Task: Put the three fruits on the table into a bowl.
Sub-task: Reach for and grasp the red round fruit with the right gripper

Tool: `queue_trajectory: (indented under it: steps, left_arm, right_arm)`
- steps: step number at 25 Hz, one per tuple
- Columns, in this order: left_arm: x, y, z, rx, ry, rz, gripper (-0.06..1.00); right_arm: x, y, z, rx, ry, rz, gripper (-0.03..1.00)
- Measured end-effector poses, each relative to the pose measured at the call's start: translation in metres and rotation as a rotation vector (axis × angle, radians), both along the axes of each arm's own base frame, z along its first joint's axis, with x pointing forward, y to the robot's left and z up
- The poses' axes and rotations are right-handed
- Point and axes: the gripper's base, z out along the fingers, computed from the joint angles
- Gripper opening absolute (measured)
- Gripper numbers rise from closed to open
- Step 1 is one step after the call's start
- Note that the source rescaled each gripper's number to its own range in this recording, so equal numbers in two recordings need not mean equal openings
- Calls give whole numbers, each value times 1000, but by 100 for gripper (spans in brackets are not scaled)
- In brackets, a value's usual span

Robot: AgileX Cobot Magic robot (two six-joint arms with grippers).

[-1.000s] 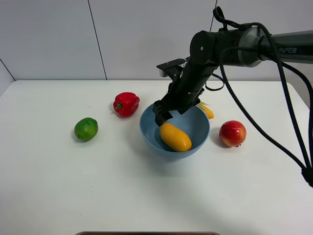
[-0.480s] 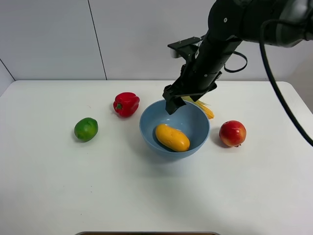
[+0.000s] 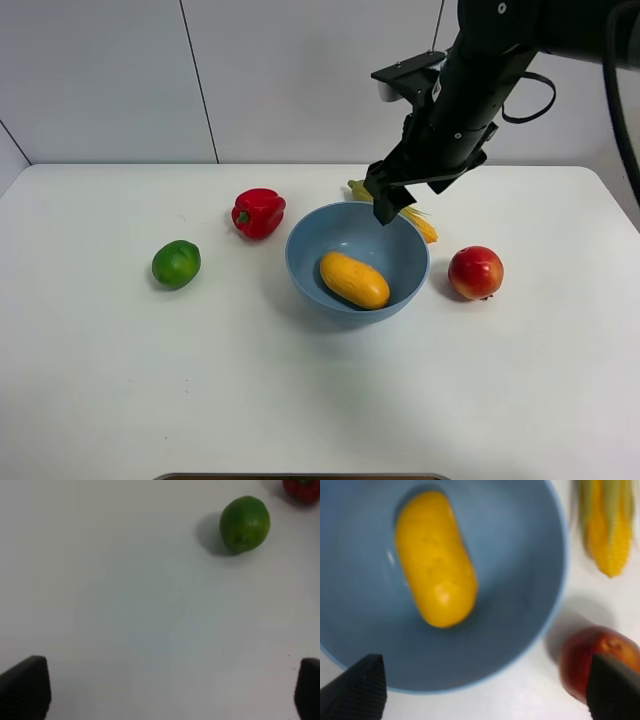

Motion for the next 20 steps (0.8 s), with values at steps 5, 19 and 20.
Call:
queue_trajectory:
  steps: [5,19,20]
  left_arm:
    - [0,0,0,0,0,0,100]
    - [0,0,0,0,0,0,100]
    - [0,0,0,0,0,0,100]
  right_arm:
    - [5,-17,6,-14,-14,-64,43]
    - [15,-89,-29,-60,116,-299,100]
    - [14,-93,-33,-57,125,-311,100]
